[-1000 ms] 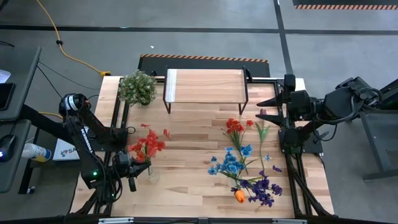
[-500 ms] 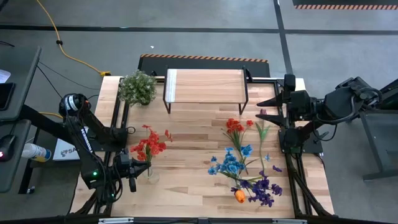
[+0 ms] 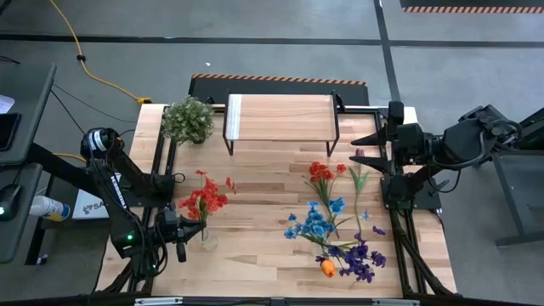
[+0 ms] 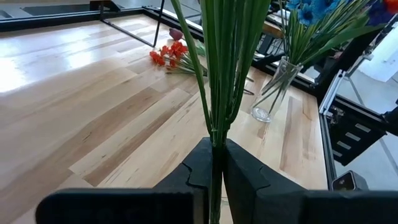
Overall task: Pick and place flowers into a vace then onto a shelf
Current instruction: Put the bottom orange flowers into the left transparent vase
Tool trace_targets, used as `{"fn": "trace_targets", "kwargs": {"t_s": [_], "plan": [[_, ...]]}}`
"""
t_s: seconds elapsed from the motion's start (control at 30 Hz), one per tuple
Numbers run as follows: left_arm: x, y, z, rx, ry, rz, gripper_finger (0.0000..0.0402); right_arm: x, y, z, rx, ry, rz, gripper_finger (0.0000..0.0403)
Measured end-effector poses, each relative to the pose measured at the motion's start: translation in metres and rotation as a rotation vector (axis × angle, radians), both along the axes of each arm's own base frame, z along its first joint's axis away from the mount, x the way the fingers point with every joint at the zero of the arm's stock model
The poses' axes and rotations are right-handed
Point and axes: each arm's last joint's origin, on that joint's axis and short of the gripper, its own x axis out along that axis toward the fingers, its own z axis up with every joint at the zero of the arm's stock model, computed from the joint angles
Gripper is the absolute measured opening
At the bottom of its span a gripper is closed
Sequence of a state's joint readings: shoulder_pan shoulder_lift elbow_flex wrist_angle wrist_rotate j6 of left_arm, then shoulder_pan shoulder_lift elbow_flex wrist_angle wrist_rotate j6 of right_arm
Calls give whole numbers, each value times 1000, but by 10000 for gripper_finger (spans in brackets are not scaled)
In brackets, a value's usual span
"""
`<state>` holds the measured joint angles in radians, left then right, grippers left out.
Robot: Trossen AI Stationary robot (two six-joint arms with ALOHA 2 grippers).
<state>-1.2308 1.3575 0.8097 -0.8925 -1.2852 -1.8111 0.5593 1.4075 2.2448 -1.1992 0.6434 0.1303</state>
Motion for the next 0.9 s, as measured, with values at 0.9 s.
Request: {"fn": "trace_targets", "kwargs": {"t_s": [0.9], "plan": [[0, 0, -1, -8, 36, -6, 70, 1, 0, 0, 0, 1, 1, 134]]}}
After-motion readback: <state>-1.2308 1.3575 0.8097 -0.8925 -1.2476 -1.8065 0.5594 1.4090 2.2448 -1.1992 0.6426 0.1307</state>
